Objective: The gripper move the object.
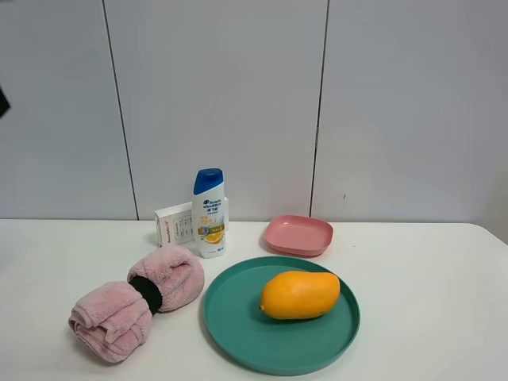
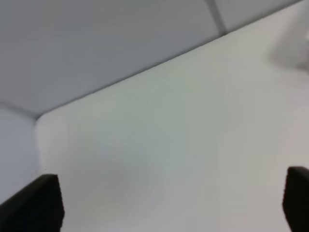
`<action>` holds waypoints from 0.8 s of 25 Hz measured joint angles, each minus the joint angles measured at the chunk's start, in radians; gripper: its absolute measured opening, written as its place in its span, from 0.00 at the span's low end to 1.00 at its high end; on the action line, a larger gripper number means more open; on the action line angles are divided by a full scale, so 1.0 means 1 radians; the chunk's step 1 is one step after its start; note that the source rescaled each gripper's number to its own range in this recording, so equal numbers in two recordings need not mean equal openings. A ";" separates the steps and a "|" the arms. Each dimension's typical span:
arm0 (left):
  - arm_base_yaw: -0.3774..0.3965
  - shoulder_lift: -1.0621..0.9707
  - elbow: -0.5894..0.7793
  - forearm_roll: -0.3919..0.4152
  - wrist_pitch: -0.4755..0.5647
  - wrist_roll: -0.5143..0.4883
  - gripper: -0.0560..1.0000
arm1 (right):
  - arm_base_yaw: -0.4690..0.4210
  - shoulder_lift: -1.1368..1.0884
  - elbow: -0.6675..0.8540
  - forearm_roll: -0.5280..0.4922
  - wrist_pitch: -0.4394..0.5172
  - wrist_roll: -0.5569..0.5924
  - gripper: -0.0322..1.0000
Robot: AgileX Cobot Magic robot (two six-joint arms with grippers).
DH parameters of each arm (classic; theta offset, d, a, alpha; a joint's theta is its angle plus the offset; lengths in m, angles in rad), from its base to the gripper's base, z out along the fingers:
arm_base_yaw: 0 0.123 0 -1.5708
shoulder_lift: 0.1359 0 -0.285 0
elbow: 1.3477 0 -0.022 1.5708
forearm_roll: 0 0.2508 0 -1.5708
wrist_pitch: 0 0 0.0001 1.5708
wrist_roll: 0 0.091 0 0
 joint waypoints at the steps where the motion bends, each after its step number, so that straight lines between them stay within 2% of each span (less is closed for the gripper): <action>1: 0.034 -0.033 0.000 0.000 0.020 -0.001 0.68 | 0.000 0.000 0.000 0.000 0.000 0.000 1.00; 5: 0.158 -0.173 -0.001 -0.001 0.139 -0.001 0.68 | 0.000 0.000 0.000 0.000 0.000 0.000 1.00; 10: 0.256 -0.374 0.004 -0.025 0.303 -0.002 0.68 | 0.000 0.000 0.000 0.000 0.000 0.000 1.00; 14: 0.263 -0.555 0.081 -0.093 0.369 -0.051 0.68 | 0.000 0.000 0.000 0.000 0.000 0.000 1.00; 17: 0.263 -0.694 0.185 -0.162 0.380 -0.105 0.68 | 0.000 0.000 0.000 0.000 0.000 0.000 1.00; 20: 0.263 -0.850 0.310 -0.191 0.397 -0.132 0.68 | 0.000 0.000 0.000 0.000 0.000 0.000 1.00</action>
